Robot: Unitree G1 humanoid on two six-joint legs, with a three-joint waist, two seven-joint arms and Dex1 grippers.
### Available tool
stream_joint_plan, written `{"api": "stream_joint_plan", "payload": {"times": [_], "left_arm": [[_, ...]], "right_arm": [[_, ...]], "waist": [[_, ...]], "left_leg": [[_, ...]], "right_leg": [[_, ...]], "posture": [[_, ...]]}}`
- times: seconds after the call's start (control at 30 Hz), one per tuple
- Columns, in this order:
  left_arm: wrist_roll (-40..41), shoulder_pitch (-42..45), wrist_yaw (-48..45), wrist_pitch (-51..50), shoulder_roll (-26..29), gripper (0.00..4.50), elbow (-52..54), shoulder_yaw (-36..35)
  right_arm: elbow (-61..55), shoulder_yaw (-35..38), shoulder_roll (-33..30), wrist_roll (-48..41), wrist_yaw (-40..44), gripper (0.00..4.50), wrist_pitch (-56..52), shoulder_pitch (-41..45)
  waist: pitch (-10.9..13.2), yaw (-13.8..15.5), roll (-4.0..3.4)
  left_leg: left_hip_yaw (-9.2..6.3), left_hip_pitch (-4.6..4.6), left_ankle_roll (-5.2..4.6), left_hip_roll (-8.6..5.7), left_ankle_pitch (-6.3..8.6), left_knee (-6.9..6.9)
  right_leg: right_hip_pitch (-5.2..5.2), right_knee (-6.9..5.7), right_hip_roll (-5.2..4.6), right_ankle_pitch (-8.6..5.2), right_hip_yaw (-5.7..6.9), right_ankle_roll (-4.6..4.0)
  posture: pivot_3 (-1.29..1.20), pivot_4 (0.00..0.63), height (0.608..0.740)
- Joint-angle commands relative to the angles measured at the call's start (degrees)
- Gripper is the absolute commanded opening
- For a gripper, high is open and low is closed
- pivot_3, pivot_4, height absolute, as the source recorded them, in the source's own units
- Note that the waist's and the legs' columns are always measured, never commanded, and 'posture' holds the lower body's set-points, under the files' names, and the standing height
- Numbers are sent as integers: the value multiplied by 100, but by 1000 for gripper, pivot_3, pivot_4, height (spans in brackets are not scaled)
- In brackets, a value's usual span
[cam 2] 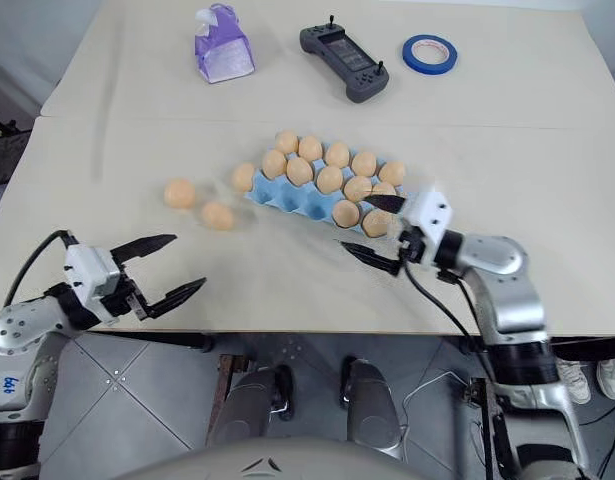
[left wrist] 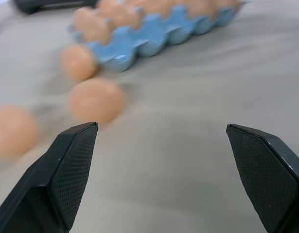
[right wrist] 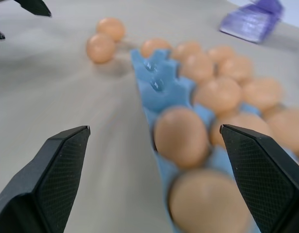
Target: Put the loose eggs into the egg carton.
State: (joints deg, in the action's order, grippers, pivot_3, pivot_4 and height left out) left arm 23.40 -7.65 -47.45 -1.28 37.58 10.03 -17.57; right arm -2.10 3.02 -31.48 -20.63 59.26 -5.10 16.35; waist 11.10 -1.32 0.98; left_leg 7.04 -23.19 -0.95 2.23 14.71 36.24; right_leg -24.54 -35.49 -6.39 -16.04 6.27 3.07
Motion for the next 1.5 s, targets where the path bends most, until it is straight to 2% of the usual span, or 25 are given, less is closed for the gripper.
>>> {"api": "stream_joint_plan", "payload": {"times": [0.03,0.17,0.27,0.43,0.6,0.73,0.97,1.07,1.2,1.23,1.37,1.5], "left_arm": [[27,-131,330,22,-148,4500,-108,-371],[84,-140,555,-134,-253,4500,-247,-523],[227,119,663,-523,-294,4500,-295,-444],[110,586,609,-680,-313,4500,-322,-132],[-151,1526,609,-765,-474,4500,-696,532],[-890,2523,994,-420,-920,4500,-1655,1189],[-1349,2993,1249,-190,-1239,4500,-2444,1500],[-1321,2964,1198,-102,-1264,3900,-2455,1489],[-1176,2877,1099,-39,-1221,2702,-2234,1379],[-1122,2861,1058,-53,-1208,2559,-2153,1354],[-853,2941,650,-159,-1137,2534,-1632,1408],[-886,3272,180,-306,-1124,2534,-1498,1787]], "right_arm": [[-46,265,-78,-154,224,4483,613,-269],[-148,192,-15,-297,456,4483,802,-575],[-558,39,288,-473,210,4483,595,-640],[-832,-241,262,-424,262,4483,461,-763],[-726,-289,251,-405,246,4483,487,-618],[-854,-402,263,-392,281,4483,507,-662],[-994,-441,302,-338,63,4483,553,-828],[-999,-312,222,-487,62,4500,472,-993],[-902,65,168,-561,64,4500,804,-1360],[-914,139,155,-557,45,4500,841,-1431],[-948,553,201,-580,-181,4500,1051,-1779],[-956,776,215,-509,-398,4500,1145,-2045]], "waist": [[0,-16,0],[0,-14,0],[0,-8,1],[-1,26,4],[-1,134,4],[-3,174,7],[-2,123,14],[-2,140,14],[-2,155,15],[-2,158,15],[-1,170,16],[-2,209,16]], "left_leg": [[0,2,1,0,-1,0],[-1,4,2,2,-3,-2],[1,4,2,1,-3,4],[-5,4,6,3,-5,11],[-4,1,5,-2,-4,9],[-3,0,2,-6,-7,17],[10,1,-31,-4,-19,18],[6,1,-30,-4,-20,20],[4,1,-11,-6,-8,24],[3,1,-10,-7,-7,24],[2,1,-11,-7,-8,26],[2,2,-8,-8,-10,27]], "right_leg": [[0,-2,0,0,0,0],[1,-3,4,0,1,0],[1,-5,3,1,-1,1],[4,-11,2,1,0,0],[2,-7,-1,2,3,1],[4,-10,0,5,6,5],[0,-13,6,8,10,11],[2,-15,5,8,9,11],[6,-14,-1,9,1,12],[7,-14,-1,9,1,12],[7,-16,-1,9,1,13],[10,-17,0,9,2,13]], "posture": [[0,150,740],[0,150,740],[0,150,740],[0,150,740],[0,150,740],[0,150,740],[0,150,740],[0,150,740],[0,150,740],[0,150,740],[0,150,740],[0,150,740]]}}
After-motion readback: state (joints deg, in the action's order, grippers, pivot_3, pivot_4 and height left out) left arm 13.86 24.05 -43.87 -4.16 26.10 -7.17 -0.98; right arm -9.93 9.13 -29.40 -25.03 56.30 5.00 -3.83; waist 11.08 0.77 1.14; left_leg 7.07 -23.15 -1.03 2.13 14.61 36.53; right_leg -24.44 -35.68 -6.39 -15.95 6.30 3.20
